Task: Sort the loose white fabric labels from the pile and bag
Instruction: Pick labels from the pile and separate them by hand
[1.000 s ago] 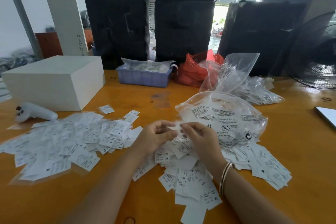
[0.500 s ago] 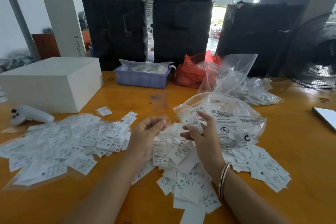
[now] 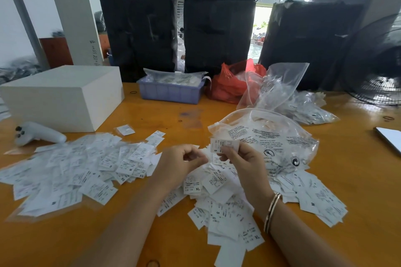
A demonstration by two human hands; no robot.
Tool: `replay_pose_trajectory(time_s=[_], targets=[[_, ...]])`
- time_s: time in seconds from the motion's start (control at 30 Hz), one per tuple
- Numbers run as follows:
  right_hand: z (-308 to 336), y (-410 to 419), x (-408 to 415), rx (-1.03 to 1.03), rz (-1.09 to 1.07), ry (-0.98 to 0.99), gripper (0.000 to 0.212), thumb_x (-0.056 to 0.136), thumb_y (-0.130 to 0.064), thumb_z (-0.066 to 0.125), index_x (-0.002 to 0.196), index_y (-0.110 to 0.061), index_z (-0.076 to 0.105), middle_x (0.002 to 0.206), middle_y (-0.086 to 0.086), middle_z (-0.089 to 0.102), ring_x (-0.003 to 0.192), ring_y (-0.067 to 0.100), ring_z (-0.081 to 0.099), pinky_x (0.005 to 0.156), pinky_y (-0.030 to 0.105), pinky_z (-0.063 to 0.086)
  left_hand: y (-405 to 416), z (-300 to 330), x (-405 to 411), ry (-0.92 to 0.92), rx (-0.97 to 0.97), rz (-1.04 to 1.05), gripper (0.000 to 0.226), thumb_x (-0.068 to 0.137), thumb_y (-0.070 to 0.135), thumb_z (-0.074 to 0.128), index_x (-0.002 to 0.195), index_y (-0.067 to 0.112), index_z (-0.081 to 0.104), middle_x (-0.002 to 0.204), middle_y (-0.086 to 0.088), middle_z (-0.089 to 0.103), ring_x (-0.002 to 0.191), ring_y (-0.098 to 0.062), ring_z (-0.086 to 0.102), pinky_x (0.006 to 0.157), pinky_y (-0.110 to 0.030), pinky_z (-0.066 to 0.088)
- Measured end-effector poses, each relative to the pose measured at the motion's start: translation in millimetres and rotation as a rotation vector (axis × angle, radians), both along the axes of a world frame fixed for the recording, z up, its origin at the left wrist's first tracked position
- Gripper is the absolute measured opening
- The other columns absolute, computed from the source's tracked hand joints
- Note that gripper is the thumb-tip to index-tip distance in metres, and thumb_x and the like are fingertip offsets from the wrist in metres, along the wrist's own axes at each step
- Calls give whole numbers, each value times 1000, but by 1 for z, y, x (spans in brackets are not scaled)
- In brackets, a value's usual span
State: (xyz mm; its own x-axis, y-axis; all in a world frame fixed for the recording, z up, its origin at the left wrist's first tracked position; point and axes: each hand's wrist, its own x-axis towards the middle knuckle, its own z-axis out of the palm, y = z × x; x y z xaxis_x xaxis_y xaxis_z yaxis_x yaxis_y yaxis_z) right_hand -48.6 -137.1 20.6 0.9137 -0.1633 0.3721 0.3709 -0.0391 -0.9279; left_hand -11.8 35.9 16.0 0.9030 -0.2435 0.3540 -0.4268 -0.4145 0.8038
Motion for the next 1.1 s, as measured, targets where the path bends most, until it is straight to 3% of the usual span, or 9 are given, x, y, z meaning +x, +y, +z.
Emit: replay_pose_trajectory(time_s=[0.13, 0.47, 0.57, 0.67, 0.8, 0.9, 1.0, 1.1], targets=[[-1, 1, 1, -41, 8, 23, 13, 86, -8, 65, 79, -18, 70, 74, -1, 72, 70, 9, 68, 65, 19, 54, -1, 1, -2, -35, 13, -4, 8, 74, 34, 76, 73, 35, 68, 77, 25, 67, 72, 4, 61, 62, -7, 46], [0, 0, 1, -73, -38, -8, 14, 86, -7, 65, 78, -18, 69, 70, -4, 71, 68, 3, 67, 60, 14, 50, 0, 0, 0, -70, -3, 49, 5, 78, 29, 76, 76, 28, 72, 70, 10, 67, 68, -5, 58, 59, -12, 46], [-4, 1, 2, -160, -65, 13, 15, 86, -9, 66, 76, -20, 69, 74, 3, 72, 73, 17, 69, 62, 28, 56, 0, 0, 0, -75, 0, 48, 5, 78, 29, 75, 76, 28, 71, 70, 11, 67, 67, -4, 58, 59, -11, 45], [-7, 1, 5, -315, -90, 9, 12, 86, -16, 68, 75, -12, 69, 69, 12, 68, 68, 30, 63, 62, 41, 51, -1, 0, -1, -73, -2, 29, 6, 78, 31, 75, 79, 26, 72, 70, 11, 67, 66, 1, 58, 59, -10, 45], [-9, 0, 4, -448, -103, -49, 21, 86, -16, 68, 66, -23, 65, 61, 4, 65, 54, 10, 51, 53, 21, 40, -1, 1, -1, -47, -21, 10, 5, 77, 33, 74, 76, 35, 69, 70, 16, 67, 68, 4, 60, 59, -9, 45], [-9, 0, 4, -493, -82, -54, 18, 88, -17, 65, 70, -19, 66, 63, 1, 65, 55, 11, 55, 52, 22, 41, -1, 3, -2, 11, -31, -8, 5, 74, 43, 70, 73, 39, 67, 76, 22, 68, 73, 3, 61, 62, -8, 46], [-12, 0, 7, -567, -57, 10, 18, 91, -25, 61, 75, -17, 65, 66, 2, 65, 58, 17, 57, 54, 33, 45, -3, 2, -2, 67, -35, -65, 19, 68, 52, 64, 75, 34, 70, 76, 20, 70, 71, 1, 64, 61, -11, 49], [-11, 2, 6, -532, -61, 2, 3, 91, -28, 59, 94, -29, 60, 64, 0, 60, 52, 6, 48, 50, 24, 39, -4, 0, 0, 85, -74, -80, 21, 68, 51, 66, 76, 33, 71, 76, 14, 72, 69, -2, 66, 62, -15, 52]])
